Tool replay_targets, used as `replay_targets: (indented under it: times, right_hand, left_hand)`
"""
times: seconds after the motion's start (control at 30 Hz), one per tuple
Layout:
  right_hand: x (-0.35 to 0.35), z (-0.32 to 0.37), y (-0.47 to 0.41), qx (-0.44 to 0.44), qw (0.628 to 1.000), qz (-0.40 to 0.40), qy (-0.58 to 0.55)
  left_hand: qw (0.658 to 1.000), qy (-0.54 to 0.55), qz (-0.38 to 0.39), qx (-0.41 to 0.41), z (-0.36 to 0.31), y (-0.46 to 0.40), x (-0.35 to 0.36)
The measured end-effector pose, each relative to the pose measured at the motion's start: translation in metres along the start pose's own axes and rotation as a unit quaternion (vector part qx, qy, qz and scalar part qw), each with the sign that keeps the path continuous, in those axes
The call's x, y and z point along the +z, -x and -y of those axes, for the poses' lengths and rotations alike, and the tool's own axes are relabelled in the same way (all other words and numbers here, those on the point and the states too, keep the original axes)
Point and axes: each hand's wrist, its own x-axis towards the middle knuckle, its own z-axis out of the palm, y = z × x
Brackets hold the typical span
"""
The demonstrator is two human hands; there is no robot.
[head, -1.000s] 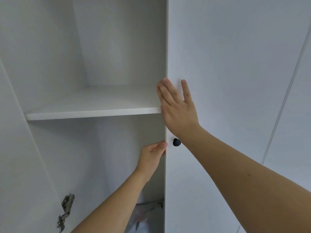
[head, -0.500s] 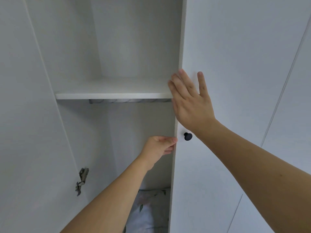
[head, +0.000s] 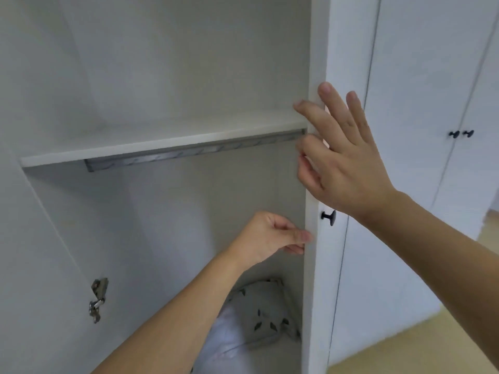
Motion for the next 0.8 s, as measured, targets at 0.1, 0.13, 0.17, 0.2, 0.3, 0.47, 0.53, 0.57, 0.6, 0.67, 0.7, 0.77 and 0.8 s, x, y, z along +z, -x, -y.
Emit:
replay_targets:
  times: [0.1, 0.13, 0.17, 0.2, 0.3, 0.47, 0.53, 0.57, 0.6, 0.67, 0.7, 0.77, 0.8]
  right_hand:
    - [-0.038, -0.021, 0.028, 0.031, 1.0, 0.002, 0.002]
    - [-0.051, -0.029, 0.037, 0.047, 0.999, 0.006, 0.004]
    - [-0.064, -0.037, 0.045, 0.066, 0.998, 0.01, -0.001]
    - [-0.075, -0.043, 0.05, 0.089, 0.996, 0.013, -0.016]
    - [-0.104, -0.059, 0.064, 0.166, 0.985, 0.022, -0.037]
    - [-0.132, -0.1, 0.092, 0.213, 0.974, 0.064, 0.044]
    - [-0.138, -0.116, 0.103, 0.21, 0.97, 0.084, 0.084]
    - [-0.14, -0.124, 0.107, 0.21, 0.967, 0.098, 0.105]
    - [-0.141, -0.131, 0.112, 0.213, 0.962, 0.114, 0.125]
    - [-0.143, -0.146, 0.121, 0.222, 0.951, 0.15, 0.155]
    - [-0.145, -0.154, 0.127, 0.222, 0.946, 0.17, 0.165]
    - [-0.146, -0.169, 0.137, 0.211, 0.938, 0.206, 0.184]
    - [-0.147, -0.176, 0.141, 0.206, 0.934, 0.218, 0.193]
  left_hand:
    - [0.997, -0.026, 0.026, 0.061, 0.001, -0.005, 0.049]
    - [0.995, -0.047, 0.029, 0.083, 0.002, -0.008, 0.066]
    - [0.991, -0.081, 0.025, 0.104, 0.002, -0.013, 0.083]
    - [0.985, -0.129, 0.015, 0.117, 0.002, -0.018, 0.098]
    - [0.951, -0.268, -0.02, 0.151, -0.005, -0.031, 0.144]
    - [0.914, -0.33, -0.073, 0.224, -0.009, -0.06, 0.217]
    - [0.918, -0.333, -0.071, 0.203, -0.009, -0.074, 0.238]
    - [0.92, -0.336, -0.068, 0.191, -0.01, -0.08, 0.247]
    - [0.921, -0.339, -0.063, 0.183, -0.011, -0.085, 0.255]
    - [0.923, -0.342, -0.058, 0.167, -0.017, -0.093, 0.269]
    - [0.925, -0.34, -0.059, 0.161, -0.019, -0.097, 0.277]
    - [0.929, -0.334, -0.062, 0.145, -0.023, -0.103, 0.291]
    - [0.931, -0.331, -0.065, 0.14, -0.024, -0.108, 0.298]
